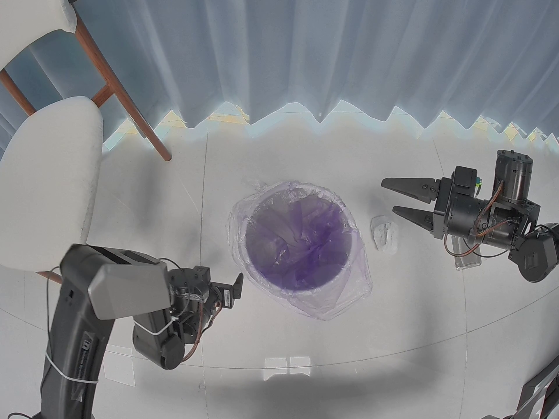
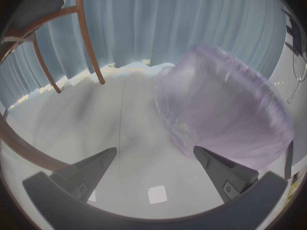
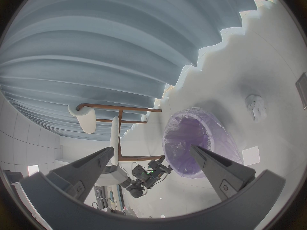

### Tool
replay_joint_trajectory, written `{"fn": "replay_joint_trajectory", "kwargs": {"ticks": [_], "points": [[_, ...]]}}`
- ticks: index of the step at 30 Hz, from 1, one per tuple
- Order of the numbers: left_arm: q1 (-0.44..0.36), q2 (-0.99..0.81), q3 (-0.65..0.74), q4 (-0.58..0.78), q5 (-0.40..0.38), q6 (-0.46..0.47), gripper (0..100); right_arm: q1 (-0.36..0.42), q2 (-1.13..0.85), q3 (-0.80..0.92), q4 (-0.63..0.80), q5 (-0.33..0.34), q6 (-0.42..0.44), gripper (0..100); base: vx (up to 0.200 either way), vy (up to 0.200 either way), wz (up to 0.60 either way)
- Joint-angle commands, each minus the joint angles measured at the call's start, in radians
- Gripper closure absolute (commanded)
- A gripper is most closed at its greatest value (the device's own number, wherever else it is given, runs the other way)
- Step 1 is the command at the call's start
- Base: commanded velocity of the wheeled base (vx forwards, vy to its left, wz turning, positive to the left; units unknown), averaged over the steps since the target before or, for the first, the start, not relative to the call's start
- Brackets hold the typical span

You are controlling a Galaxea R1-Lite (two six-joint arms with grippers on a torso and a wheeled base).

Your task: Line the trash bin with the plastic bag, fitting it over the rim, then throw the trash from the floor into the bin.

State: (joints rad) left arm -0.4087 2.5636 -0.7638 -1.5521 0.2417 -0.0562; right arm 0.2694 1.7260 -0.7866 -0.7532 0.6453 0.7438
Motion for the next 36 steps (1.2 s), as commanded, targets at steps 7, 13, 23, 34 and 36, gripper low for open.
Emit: {"fn": "replay_joint_trajectory", "kwargs": {"ticks": [7, 13, 23, 34, 36], "points": [[-0.005, -0.525, 0.304, -0.002, -0.105, 0.024, 0, 0.001, 0.055, -0.046, 0.008, -0.006, 0.035, 0, 0.000, 0.000, 0.00], [-0.048, -0.688, 0.281, -0.002, -0.162, 0.021, 0, 0.005, 0.069, -0.149, 0.002, -0.007, 0.241, 0, 0.000, 0.000, 0.00], [-0.081, -0.856, 0.215, 0.080, -0.168, -0.019, 0, -0.038, 0.138, -0.149, -0.025, -0.007, 0.177, 0, 0.000, 0.000, 0.00], [-0.073, -1.076, 0.150, 0.268, -0.173, -0.093, 0, -0.179, 0.169, -0.214, 0.227, -0.007, -0.083, 0, 0.000, 0.000, 0.00], [-0.065, -1.097, 0.149, 0.276, -0.174, -0.093, 0, -0.206, 0.213, -0.267, 0.313, -0.009, -0.143, 0, 0.000, 0.000, 0.00]]}}
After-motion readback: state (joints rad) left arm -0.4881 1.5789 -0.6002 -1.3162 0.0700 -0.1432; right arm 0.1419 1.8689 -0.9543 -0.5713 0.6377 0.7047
